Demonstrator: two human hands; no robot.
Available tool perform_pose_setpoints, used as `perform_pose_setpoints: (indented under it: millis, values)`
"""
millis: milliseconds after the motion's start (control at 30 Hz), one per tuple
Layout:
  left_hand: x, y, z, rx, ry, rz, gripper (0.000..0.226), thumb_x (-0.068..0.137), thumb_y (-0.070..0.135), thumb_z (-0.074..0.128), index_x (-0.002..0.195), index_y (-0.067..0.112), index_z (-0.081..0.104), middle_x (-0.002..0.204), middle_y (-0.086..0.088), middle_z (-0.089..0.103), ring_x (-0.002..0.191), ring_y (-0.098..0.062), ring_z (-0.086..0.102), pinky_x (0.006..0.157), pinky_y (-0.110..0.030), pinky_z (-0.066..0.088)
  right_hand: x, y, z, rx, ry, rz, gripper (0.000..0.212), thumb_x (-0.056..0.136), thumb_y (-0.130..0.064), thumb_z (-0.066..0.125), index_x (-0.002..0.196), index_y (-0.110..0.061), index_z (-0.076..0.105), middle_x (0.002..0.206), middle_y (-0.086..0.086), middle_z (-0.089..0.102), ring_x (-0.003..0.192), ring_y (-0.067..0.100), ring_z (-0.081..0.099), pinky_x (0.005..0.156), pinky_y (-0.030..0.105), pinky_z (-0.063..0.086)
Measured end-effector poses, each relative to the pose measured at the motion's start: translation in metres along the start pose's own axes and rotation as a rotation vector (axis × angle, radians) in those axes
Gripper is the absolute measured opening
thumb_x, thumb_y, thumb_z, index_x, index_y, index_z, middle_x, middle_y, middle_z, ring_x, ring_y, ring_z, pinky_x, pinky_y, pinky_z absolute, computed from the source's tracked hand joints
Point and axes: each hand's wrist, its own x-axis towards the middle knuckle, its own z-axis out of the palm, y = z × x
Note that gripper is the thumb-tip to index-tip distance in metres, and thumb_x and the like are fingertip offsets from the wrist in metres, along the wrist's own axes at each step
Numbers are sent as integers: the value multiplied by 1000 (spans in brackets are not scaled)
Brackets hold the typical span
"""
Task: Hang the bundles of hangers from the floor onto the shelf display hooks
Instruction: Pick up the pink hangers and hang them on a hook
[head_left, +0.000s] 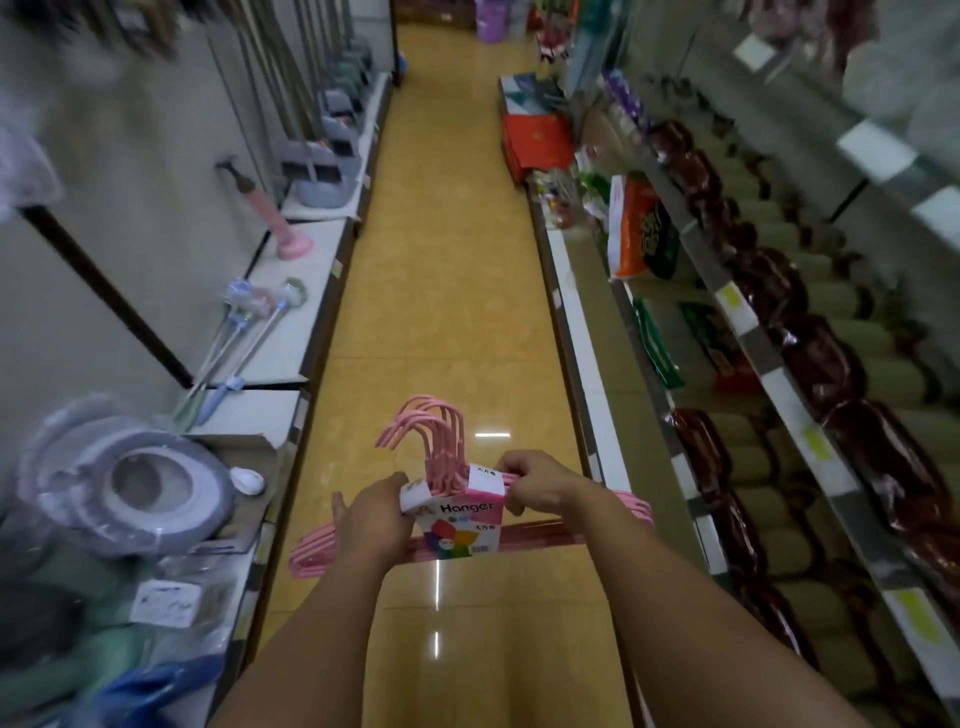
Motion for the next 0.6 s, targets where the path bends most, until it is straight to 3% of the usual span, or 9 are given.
perform_pose_setpoints:
  millis: [33, 67, 133, 267, 400, 600]
  values:
    - [-11, -2, -16, -22, -1, 3, 22, 87, 23, 53, 72, 27, 39, 81, 5, 59, 91, -24, 60, 92, -40, 42, -6, -13, 3, -68, 29, -25, 15, 76, -18, 61, 85, -28, 55, 97, 2, 65, 99, 24, 59, 94, 40, 43]
    - [-17, -5, -25, -46, 31, 8, 25, 87, 20, 53, 69, 26, 36, 81, 0, 62, 85, -27, 60, 73, -33, 43, -12, -23, 7, -139, 72, -47, 15, 78, -26, 63, 90, -27, 53, 97, 1, 64, 98, 24, 59, 92, 39, 43]
    - [-35, -13, -46, -71, 105, 10, 21, 88, 16, 51, 71, 23, 39, 83, -7, 64, 76, -28, 57, 58, -29, 33, -26, -42, 17, -265, 155, -99, 29, 79, -32, 65, 103, -23, 52, 104, 1, 64, 96, 22, 59, 88, 40, 49]
    - [-66, -29, -78, -50, 168, -3, 16, 88, 9, 46, 77, 21, 42, 86, -11, 64, 72, -28, 51, 58, -29, 30, -46, -65, 36, -546, 259, -233, 42, 83, -28, 63, 120, -19, 46, 113, 3, 59, 100, 23, 58, 83, 38, 50]
    - [-91, -43, -93, -57, 204, -64, 14, 87, 7, 45, 89, 18, 54, 92, -11, 66, 78, -29, 57, 59, -29, 34, -59, -90, 55, -800, 337, -416, 33, 85, -19, 61, 114, -14, 46, 109, 6, 59, 96, 26, 57, 72, 34, 40]
    - [-140, -65, -103, -107, 368, -244, 43, 84, 12, 51, 122, 31, 56, 102, -7, 68, 92, -29, 63, 76, -37, 52, -72, -128, 74, -867, 251, -623, 41, 78, -21, 71, 110, -12, 47, 108, 7, 60, 95, 26, 58, 74, 34, 44]
